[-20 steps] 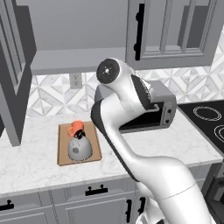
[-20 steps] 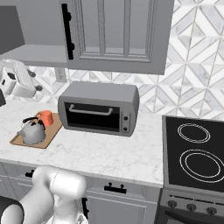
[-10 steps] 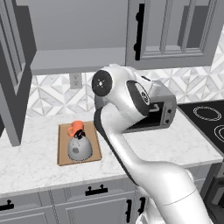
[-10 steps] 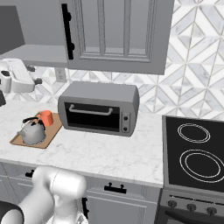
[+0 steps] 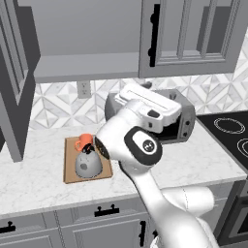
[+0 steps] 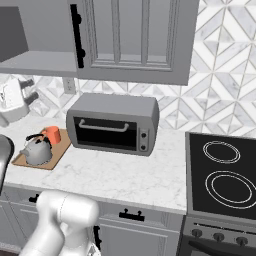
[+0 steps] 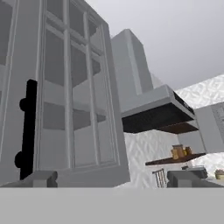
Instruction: Pick the kettle from the counter and place it on the tray. Then pick the mug from the cabinet and place it on the tray. Then close the cabinet doors.
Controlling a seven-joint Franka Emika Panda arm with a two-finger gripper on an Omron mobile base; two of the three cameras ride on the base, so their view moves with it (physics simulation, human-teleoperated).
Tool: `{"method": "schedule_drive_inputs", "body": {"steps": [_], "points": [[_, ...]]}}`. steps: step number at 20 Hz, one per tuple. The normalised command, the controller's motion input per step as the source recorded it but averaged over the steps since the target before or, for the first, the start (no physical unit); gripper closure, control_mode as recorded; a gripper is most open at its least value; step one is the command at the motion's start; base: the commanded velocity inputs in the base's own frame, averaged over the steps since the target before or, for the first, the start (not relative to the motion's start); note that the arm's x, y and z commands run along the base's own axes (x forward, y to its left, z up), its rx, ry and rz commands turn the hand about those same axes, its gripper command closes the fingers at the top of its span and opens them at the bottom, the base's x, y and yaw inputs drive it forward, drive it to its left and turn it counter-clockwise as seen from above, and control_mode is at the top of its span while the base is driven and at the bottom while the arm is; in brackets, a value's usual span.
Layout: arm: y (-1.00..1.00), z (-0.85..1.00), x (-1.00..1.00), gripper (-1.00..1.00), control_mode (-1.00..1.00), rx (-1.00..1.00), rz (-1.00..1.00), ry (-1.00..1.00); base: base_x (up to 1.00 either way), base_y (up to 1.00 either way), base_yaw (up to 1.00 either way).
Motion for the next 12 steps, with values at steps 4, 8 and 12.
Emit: {"method": "schedule_drive_inputs", "body": {"steps": [4, 8, 12], "points": [[0.12, 0.13, -0.61, -1.00, -1.00, -0.36, -0.34, -0.24, 0.00, 0.00, 0.00], [0.37, 0.04, -0.60, -1.00, -1.00, -0.23, -0.30, -0.12, 0.00, 0.00, 0.00], [0.63, 0.00, -0.34, -1.00, -1.00, -0.17, -0.21, 0.00, 0.00, 0.00, 0.00]]}}
